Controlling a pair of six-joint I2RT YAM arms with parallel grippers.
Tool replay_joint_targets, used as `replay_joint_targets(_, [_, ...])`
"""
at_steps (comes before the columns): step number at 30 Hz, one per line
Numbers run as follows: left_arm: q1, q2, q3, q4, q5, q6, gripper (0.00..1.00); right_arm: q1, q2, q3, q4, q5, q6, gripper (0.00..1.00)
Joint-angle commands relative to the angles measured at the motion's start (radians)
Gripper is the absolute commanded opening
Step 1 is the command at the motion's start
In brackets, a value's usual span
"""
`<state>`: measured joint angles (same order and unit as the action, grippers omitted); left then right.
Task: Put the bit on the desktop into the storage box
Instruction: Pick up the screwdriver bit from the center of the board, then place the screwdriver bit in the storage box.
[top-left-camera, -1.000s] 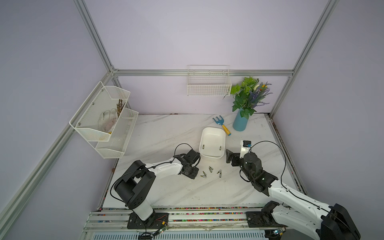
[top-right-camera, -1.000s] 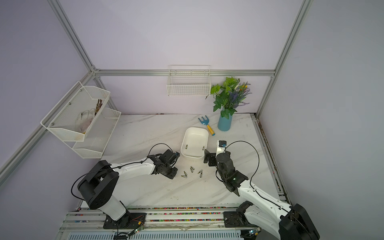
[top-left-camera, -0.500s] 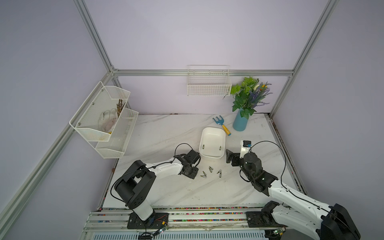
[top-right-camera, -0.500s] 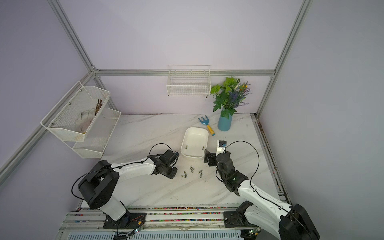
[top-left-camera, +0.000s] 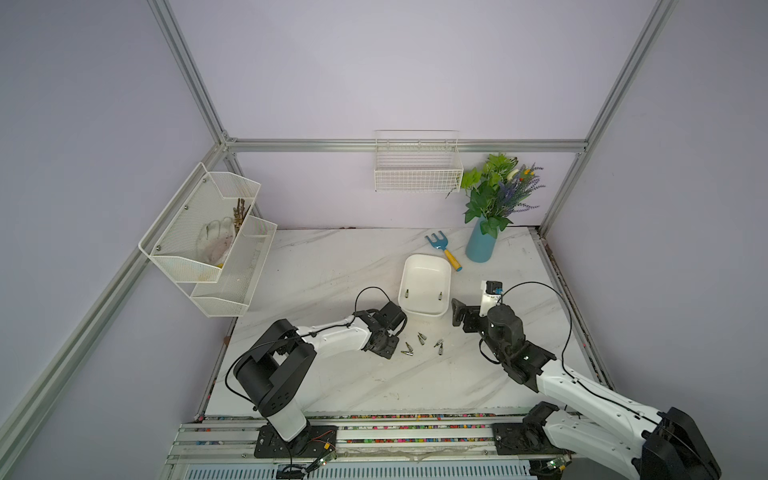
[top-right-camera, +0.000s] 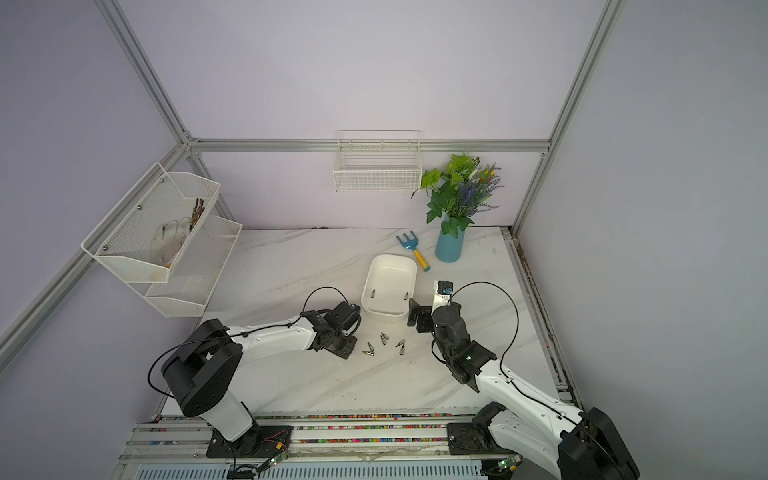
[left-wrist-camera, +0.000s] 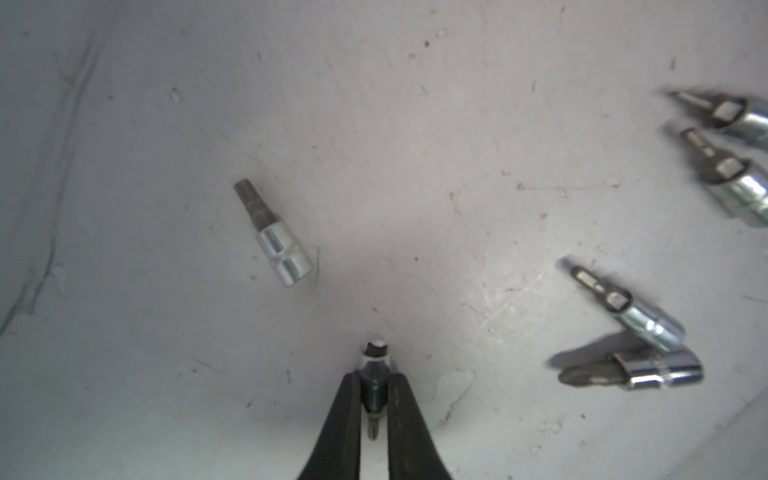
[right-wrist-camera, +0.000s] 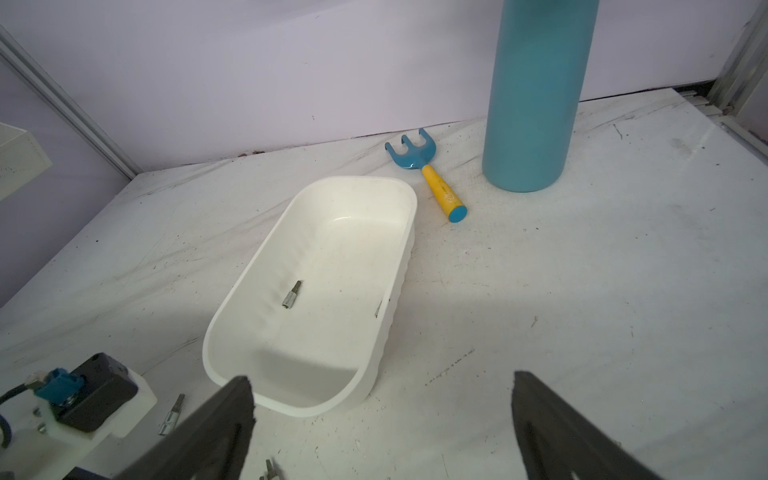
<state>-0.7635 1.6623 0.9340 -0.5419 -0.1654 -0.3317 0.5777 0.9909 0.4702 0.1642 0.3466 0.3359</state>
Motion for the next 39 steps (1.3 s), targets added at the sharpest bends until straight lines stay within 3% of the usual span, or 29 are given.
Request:
replay_joint_targets(1, [0.000, -0.069, -0.009, -0.018, -0.033, -0.027, 0.15, -0.004, -0.008, -0.011, 0.020, 0.014, 0.001, 1.00])
replay_joint_targets(8, [0.000, -0.174, 0.020, -0.002, -0.027, -0.030, 0.15, -0.004, -0.003, -0.009, 0.021, 0.012, 0.002, 1.00])
replay_joint_targets(14, [0.002, -0.170, 0.136, 0.049, -0.034, -0.004, 0.15, -0.004, -0.003, -0.010, 0.021, 0.013, 0.002, 1.00])
replay_joint_targets(26, [0.008, 0.178, 0.519, 0.181, 0.036, 0.066, 0.16, -0.004, -0.017, -0.016, 0.021, 0.023, 0.002, 1.00])
replay_joint_targets(34, [0.038, 0.335, 0.627, 0.261, 0.086, 0.054, 0.16, -0.004, -0.024, -0.018, 0.021, 0.030, 0.000, 1.00])
replay_joint_targets(35, [0.041, 0.340, 0.629, 0.268, 0.092, 0.051, 0.19, -0.004, -0.025, -0.018, 0.021, 0.031, 0.000, 1.00])
replay_joint_targets(39, [0.047, 0.321, 0.616, 0.281, 0.094, 0.047, 0.51, -0.003, -0.024, -0.019, 0.022, 0.031, 0.000, 1.00])
